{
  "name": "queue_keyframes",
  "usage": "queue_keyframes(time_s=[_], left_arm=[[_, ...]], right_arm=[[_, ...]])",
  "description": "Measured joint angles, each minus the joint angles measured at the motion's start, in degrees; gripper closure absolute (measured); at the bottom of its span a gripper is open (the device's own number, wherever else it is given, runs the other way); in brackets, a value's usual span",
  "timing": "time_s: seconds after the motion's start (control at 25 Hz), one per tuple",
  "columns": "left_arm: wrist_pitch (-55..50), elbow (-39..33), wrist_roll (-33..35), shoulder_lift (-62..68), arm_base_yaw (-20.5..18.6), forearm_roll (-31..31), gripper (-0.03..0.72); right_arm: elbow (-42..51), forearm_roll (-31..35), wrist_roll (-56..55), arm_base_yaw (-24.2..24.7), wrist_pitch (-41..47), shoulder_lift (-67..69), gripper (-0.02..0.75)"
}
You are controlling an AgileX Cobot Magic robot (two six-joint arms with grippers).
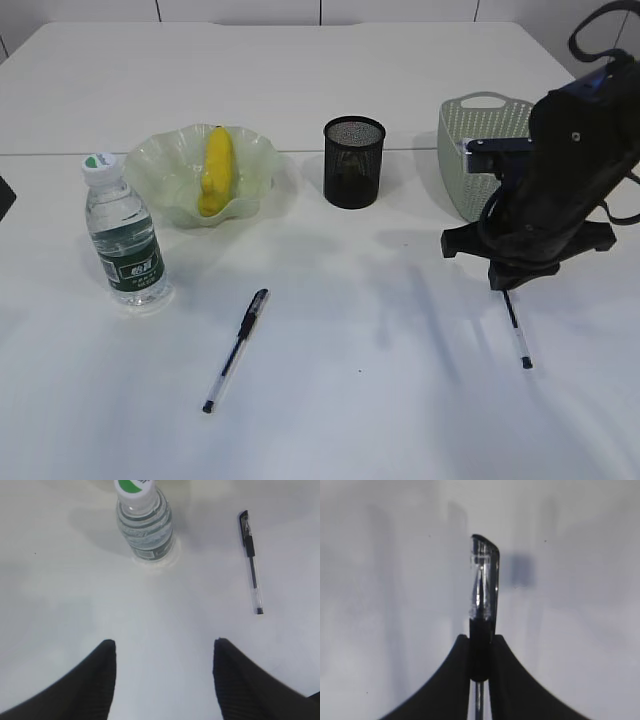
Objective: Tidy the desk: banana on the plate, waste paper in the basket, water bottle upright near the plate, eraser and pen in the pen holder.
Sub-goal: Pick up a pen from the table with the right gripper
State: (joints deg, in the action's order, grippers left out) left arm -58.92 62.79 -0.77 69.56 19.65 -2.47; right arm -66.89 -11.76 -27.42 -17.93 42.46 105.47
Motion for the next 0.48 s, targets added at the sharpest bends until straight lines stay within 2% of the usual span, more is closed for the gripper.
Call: queue_keyframes(time_s=[0.48], left_arm=[[-0.22, 0.0, 0.0, 0.0, 0.0, 0.0, 0.255]], right_arm=[[0.0, -0.36, 6.04, 0.0, -2.51, -10.69, 0.687]])
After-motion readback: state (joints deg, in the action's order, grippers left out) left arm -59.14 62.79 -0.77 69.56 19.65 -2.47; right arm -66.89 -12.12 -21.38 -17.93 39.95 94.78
